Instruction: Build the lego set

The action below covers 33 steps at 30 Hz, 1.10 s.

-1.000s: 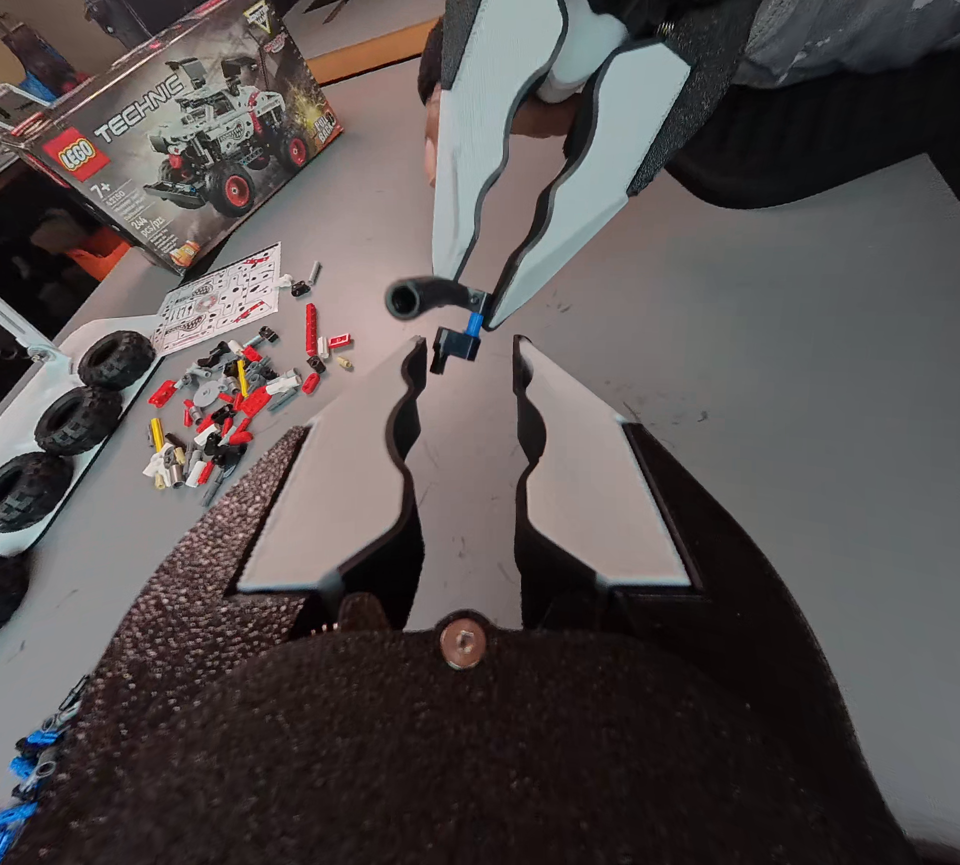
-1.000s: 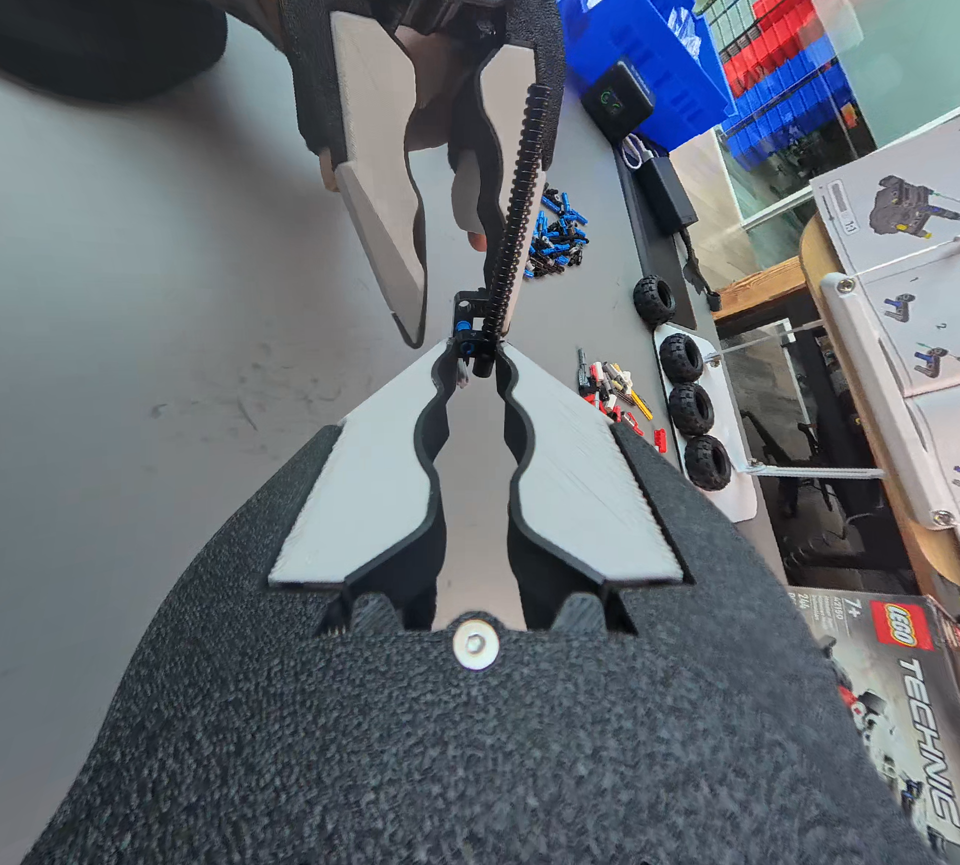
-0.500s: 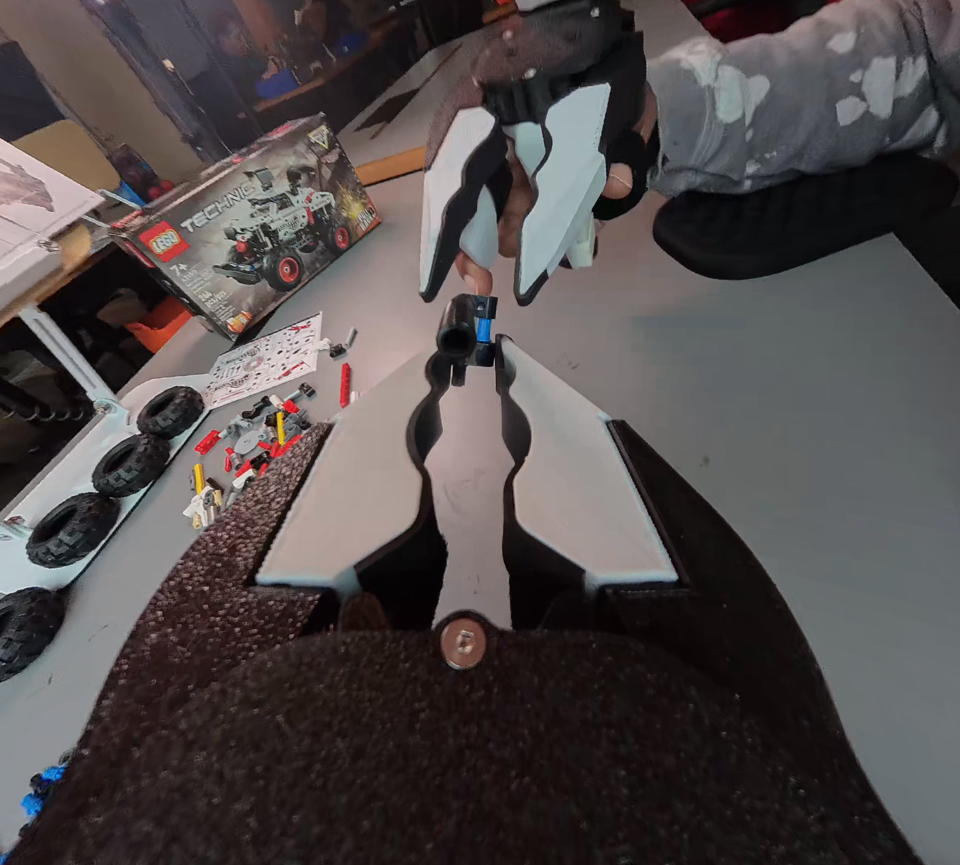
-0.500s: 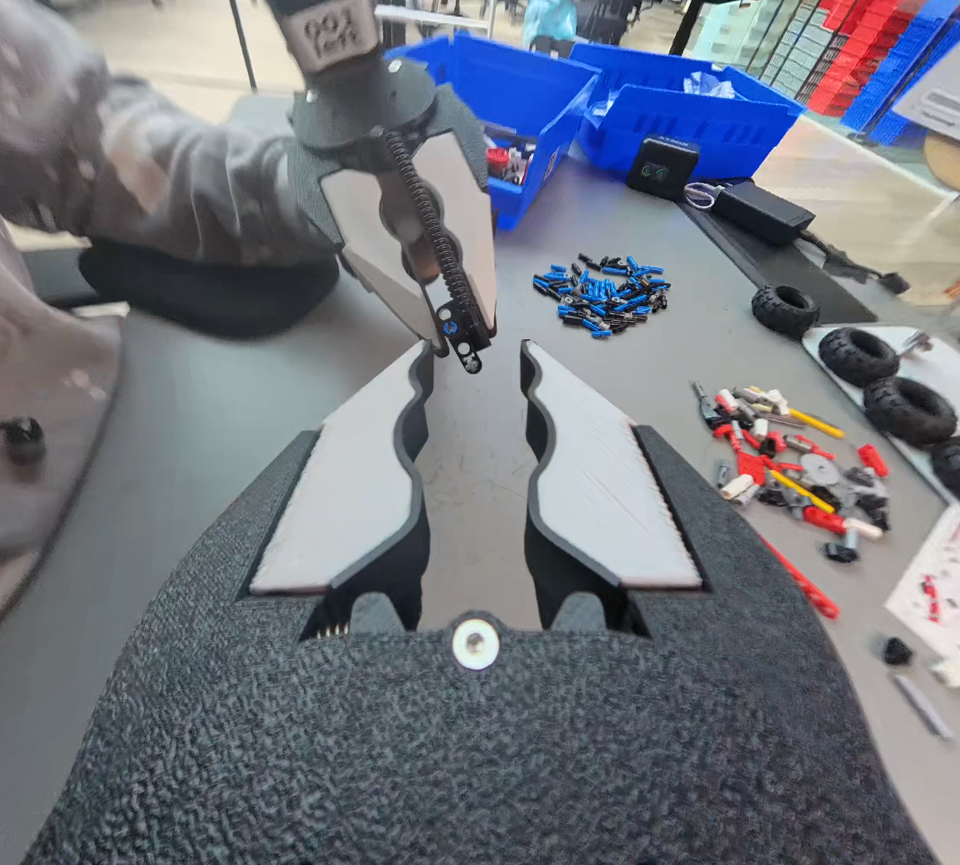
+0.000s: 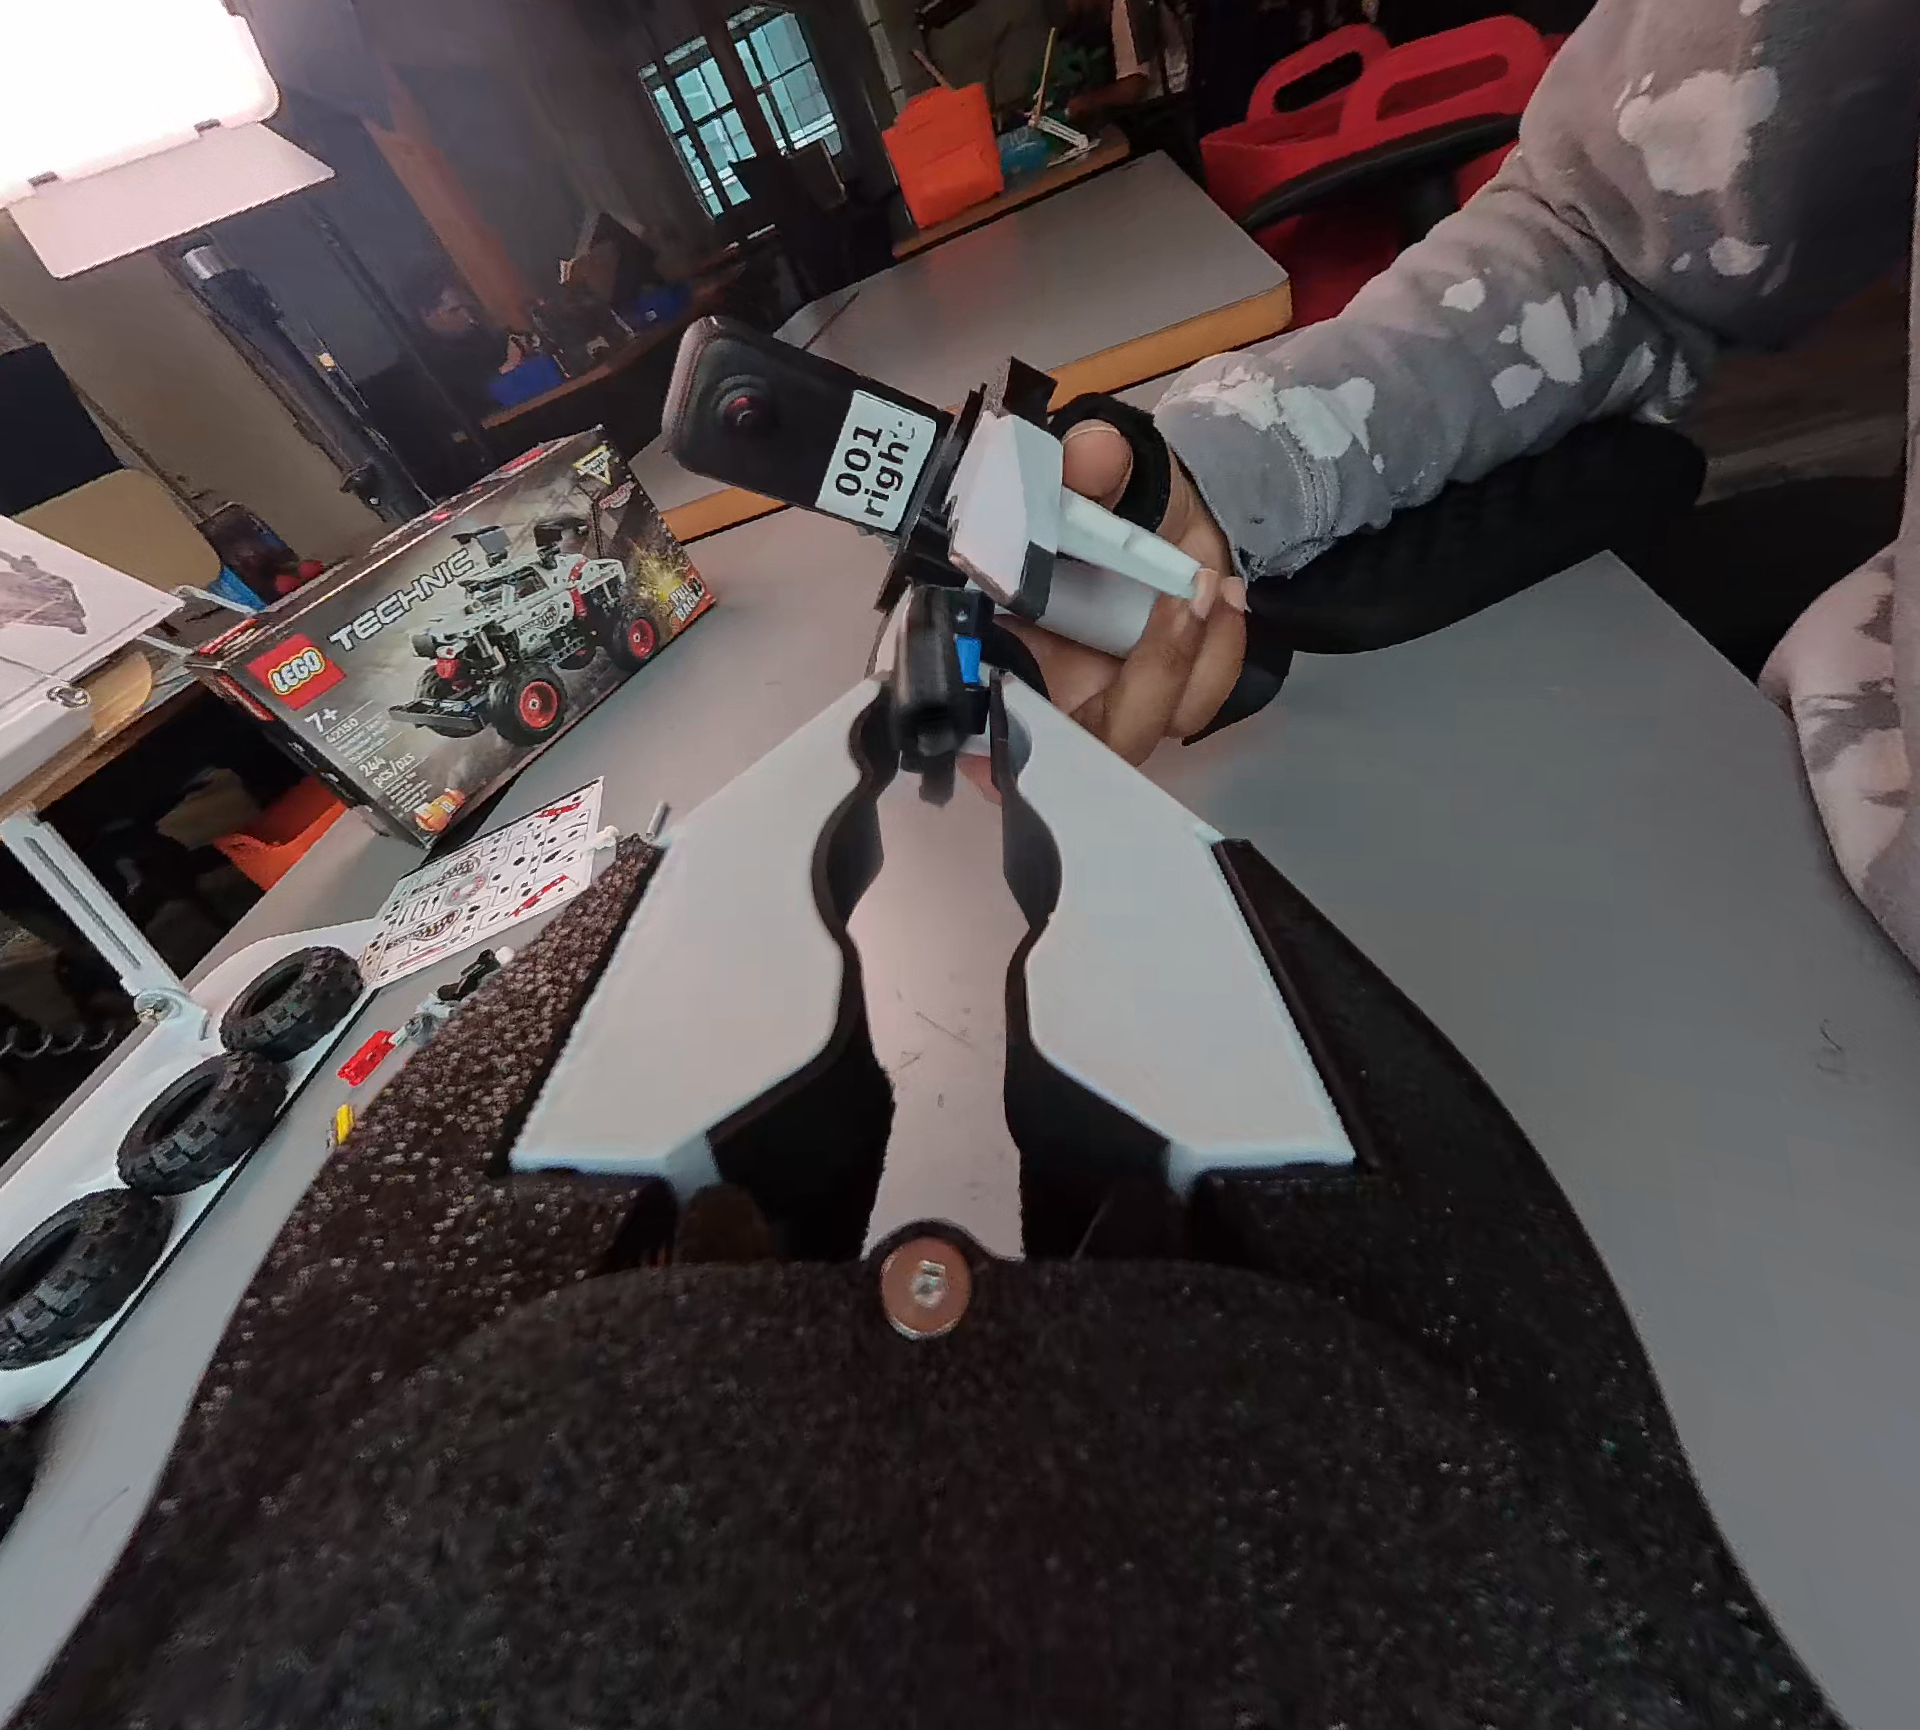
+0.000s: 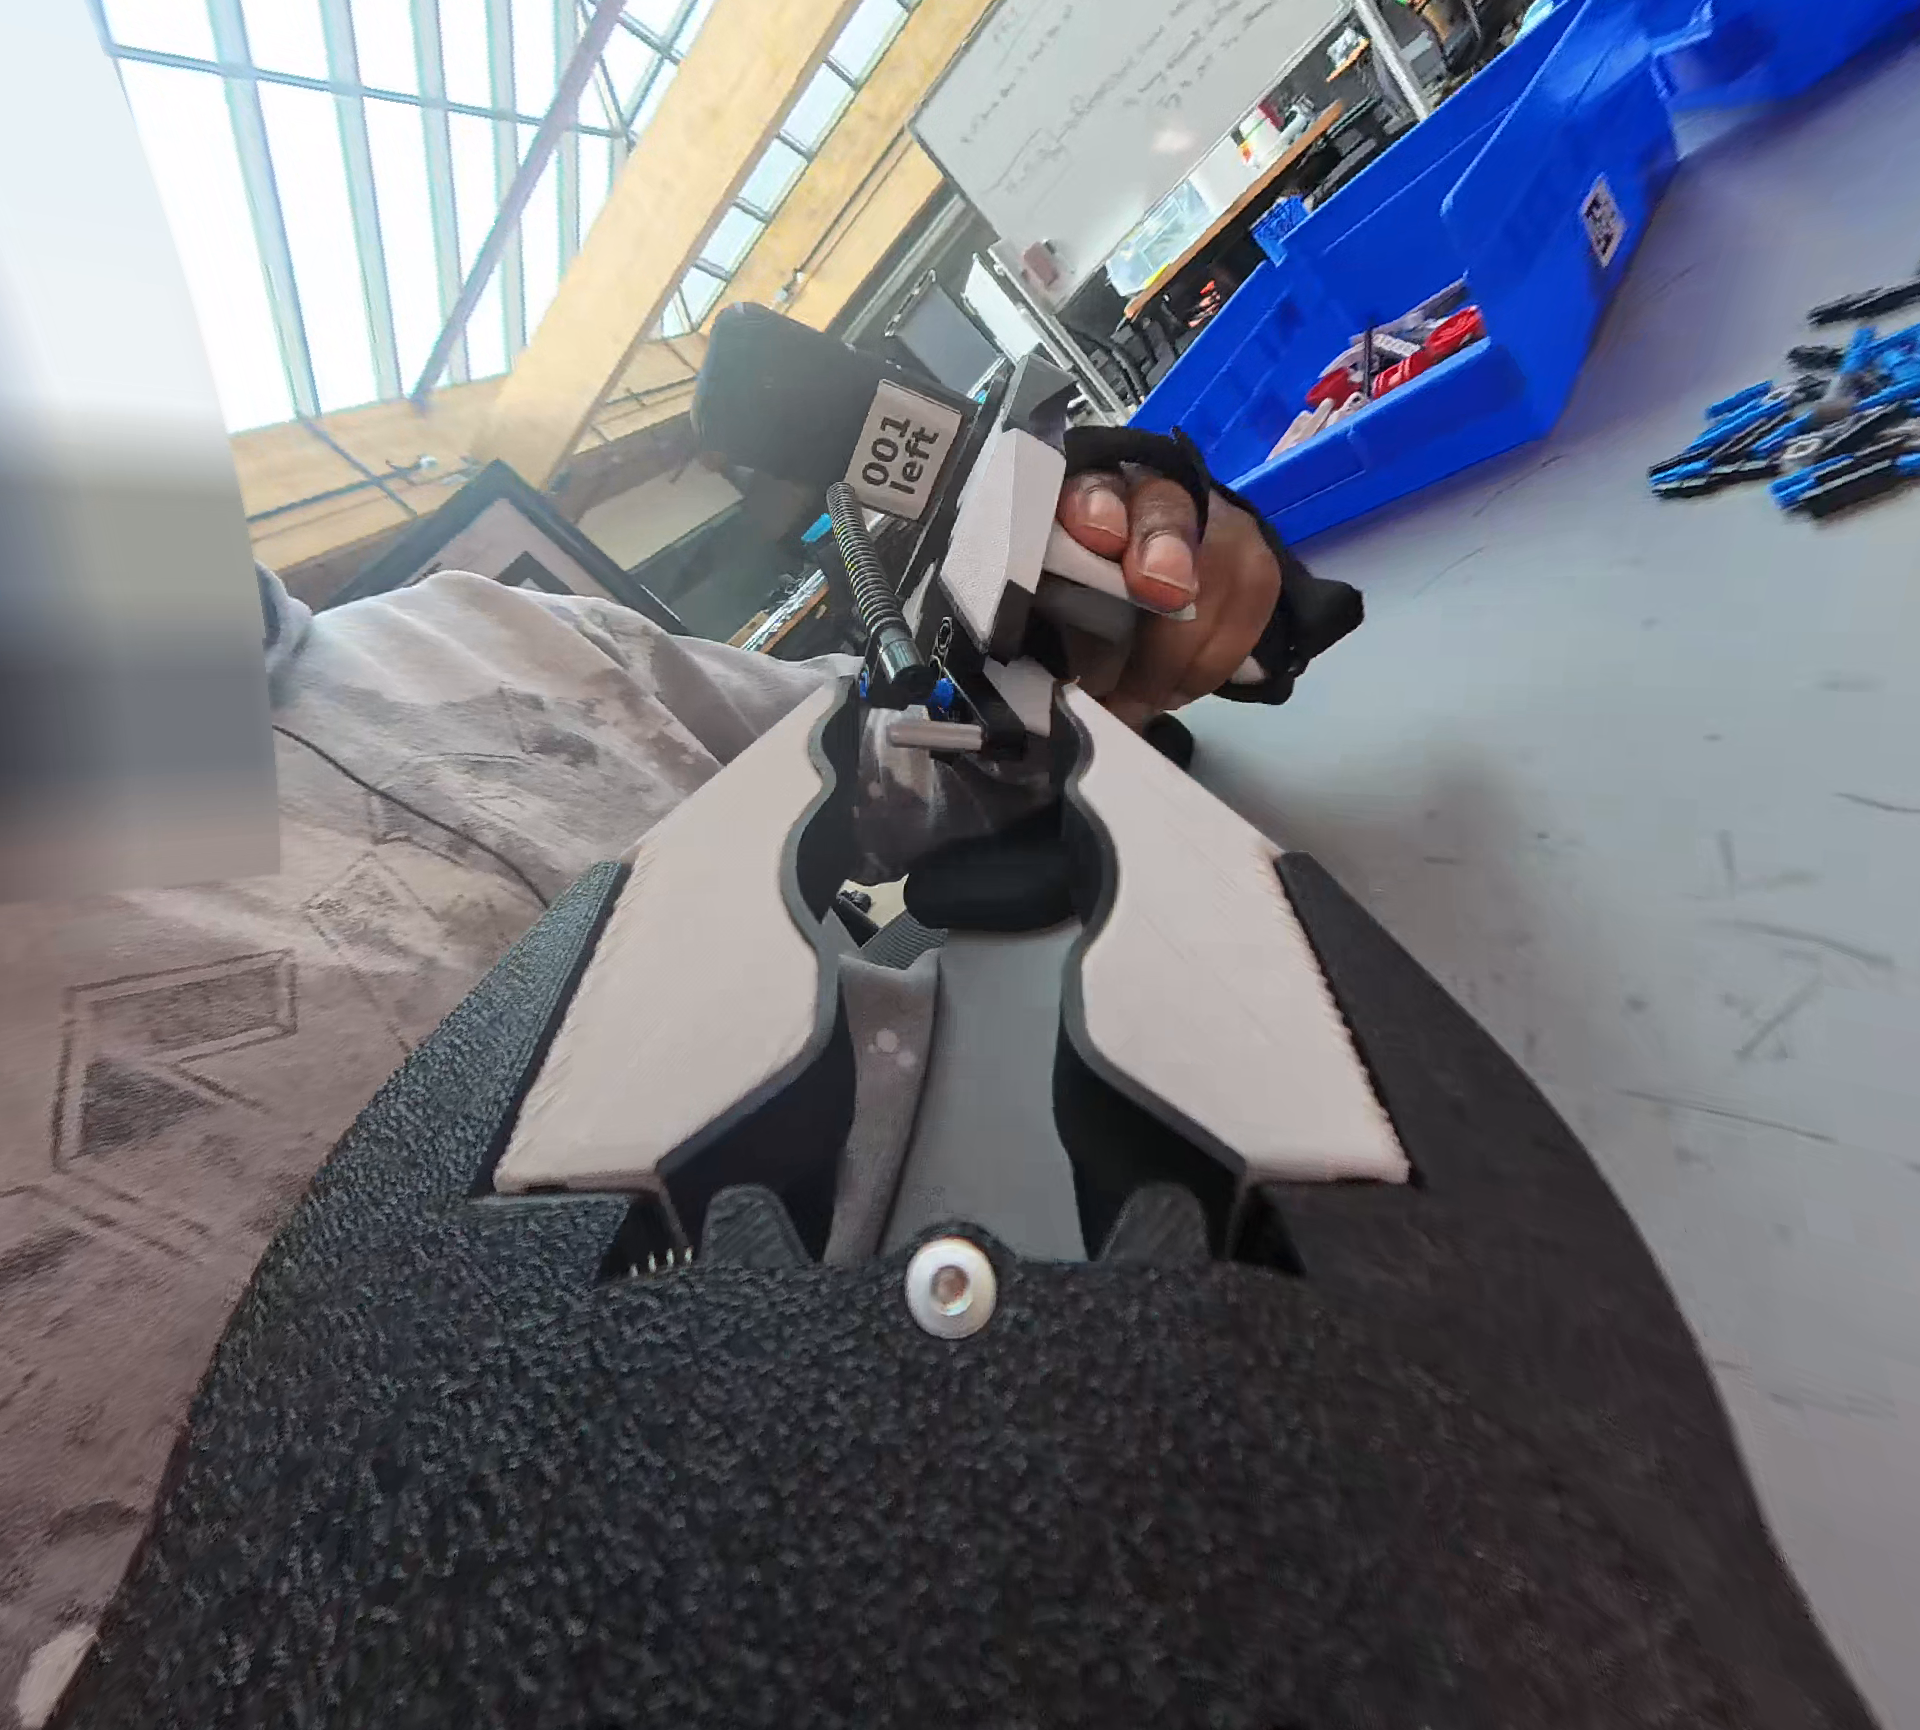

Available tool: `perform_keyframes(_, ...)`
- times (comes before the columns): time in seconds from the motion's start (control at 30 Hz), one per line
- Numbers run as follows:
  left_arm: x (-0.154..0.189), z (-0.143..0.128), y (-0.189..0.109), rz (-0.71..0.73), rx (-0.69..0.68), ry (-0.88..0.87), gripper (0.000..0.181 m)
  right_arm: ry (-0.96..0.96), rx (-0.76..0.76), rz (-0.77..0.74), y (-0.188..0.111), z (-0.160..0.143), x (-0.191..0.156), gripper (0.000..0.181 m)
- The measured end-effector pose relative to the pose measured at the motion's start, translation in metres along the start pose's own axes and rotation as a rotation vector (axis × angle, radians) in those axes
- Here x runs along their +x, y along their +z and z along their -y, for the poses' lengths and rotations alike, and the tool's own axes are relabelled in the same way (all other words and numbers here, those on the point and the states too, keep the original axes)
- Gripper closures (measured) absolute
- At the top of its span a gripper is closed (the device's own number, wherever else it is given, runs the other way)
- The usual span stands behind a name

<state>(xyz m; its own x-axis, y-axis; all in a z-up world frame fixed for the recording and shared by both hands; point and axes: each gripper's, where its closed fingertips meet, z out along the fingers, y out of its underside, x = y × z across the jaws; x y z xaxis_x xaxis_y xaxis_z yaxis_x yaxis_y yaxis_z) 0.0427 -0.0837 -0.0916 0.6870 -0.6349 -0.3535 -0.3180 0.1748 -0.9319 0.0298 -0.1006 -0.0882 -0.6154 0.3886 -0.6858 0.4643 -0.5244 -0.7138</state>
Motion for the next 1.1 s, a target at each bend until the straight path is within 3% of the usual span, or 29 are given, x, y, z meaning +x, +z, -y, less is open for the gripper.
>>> perform_keyframes(0.17, 0.003, -0.006, 0.001, -0.016, -0.031, 0.027, 0.164, 0.012, -0.008, 0.011, 0.002, -0.003, -0.002, 0.154)
perform_keyframes(0.27, -0.003, -0.009, 0.001, -0.006, -0.037, -0.067, 0.161, 0.005, 0.025, -0.005, 0.0, 0.001, 0.002, 0.155)
perform_keyframes(0.37, -0.022, -0.011, -0.003, 0.027, 0.014, -0.279, 0.154, -0.067, 0.095, -0.045, -0.007, 0.014, 0.005, 0.156)
perform_keyframes(0.5, -0.043, -0.014, -0.008, -0.02, 0.113, -0.729, 0.151, -0.315, 0.262, -0.213, -0.029, 0.048, 0.012, 0.155)
perform_keyframes(0.6, -0.044, -0.002, -0.008, -0.079, 0.225, -0.88, 0.147, -0.491, 0.278, -0.312, -0.033, 0.054, 0.011, 0.156)
perform_keyframes(0.8, -0.036, 0.014, -0.003, -0.113, 0.296, -0.885, 0.13, -0.76, 0.147, -0.418, -0.013, 0.037, 0.013, 0.156)
perform_keyframes(0.93, -0.027, 0.011, -0.001, -0.115, 0.234, -0.771, 0.145, -0.894, 0.061, -0.455, -0.001, 0.024, 0.013, 0.156)
perform_keyframes(1.1, -0.02, 0.014, -0.002, -0.119, 0.196, -0.646, 0.148, -0.941, 0.023, -0.453, 0.001, 0.019, 0.008, 0.156)
